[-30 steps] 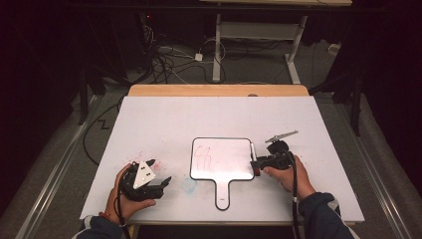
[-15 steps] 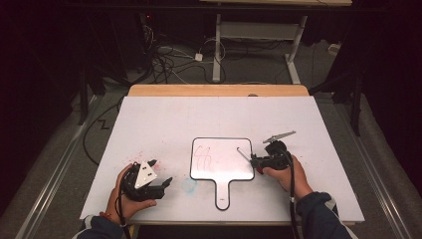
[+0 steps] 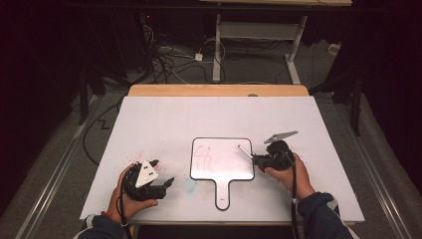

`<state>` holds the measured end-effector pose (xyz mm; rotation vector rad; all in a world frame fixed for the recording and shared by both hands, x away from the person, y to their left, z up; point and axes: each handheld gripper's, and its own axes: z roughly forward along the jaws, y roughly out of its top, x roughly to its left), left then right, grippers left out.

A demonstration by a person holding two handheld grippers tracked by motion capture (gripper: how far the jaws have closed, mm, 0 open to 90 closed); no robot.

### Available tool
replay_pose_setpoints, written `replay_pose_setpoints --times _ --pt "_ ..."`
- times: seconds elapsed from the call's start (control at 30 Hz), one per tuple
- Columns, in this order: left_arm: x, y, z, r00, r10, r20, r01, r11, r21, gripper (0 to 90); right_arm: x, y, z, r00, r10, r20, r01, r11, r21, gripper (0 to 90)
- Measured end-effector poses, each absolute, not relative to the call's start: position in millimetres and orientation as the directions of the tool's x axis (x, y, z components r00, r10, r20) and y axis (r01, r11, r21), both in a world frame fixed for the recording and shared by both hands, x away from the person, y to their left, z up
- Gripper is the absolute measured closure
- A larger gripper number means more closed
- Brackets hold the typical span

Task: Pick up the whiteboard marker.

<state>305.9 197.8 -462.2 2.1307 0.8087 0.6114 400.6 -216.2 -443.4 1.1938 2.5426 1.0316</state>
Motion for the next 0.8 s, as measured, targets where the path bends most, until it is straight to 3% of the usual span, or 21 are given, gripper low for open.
replay_pose_setpoints --times 0.27,0.3,0.43,0.63,0.77,0.8 --pt "318.9 171.2 -442.4 0.738 0.675 -0.025 0.357 -0.359 0.863 25.6 375.2 -205.7 -409.6 -0.743 0.661 0.11 0.439 0.356 0.825 82.2" --pt "323.9 163.0 -437.4 0.748 0.658 -0.091 0.371 -0.301 0.879 25.9 372.1 -202.4 -407.3 -0.757 0.644 0.112 0.414 0.34 0.844 82.1" --pt "331.0 147.8 -430.0 0.766 0.626 -0.148 0.377 -0.249 0.892 27.7 360.4 -186.6 -401.5 -0.804 0.585 0.103 0.321 0.282 0.904 82.2" --pt "340.6 122.9 -419.5 0.787 0.574 -0.226 0.385 -0.171 0.907 32.5 350.2 -168.8 -402.7 -0.834 0.545 0.089 0.279 0.276 0.92 82.1" --pt "344.2 112.6 -416.8 0.799 0.543 -0.259 0.388 -0.135 0.912 39.2 343.5 -156.8 -405.6 -0.859 0.506 0.076 0.254 0.294 0.921 82.1" --pt "344.6 110.6 -416.6 0.801 0.537 -0.265 0.388 -0.127 0.913 44.6 341.6 -153.3 -406.8 -0.865 0.497 0.071 0.25 0.304 0.919 82.2"
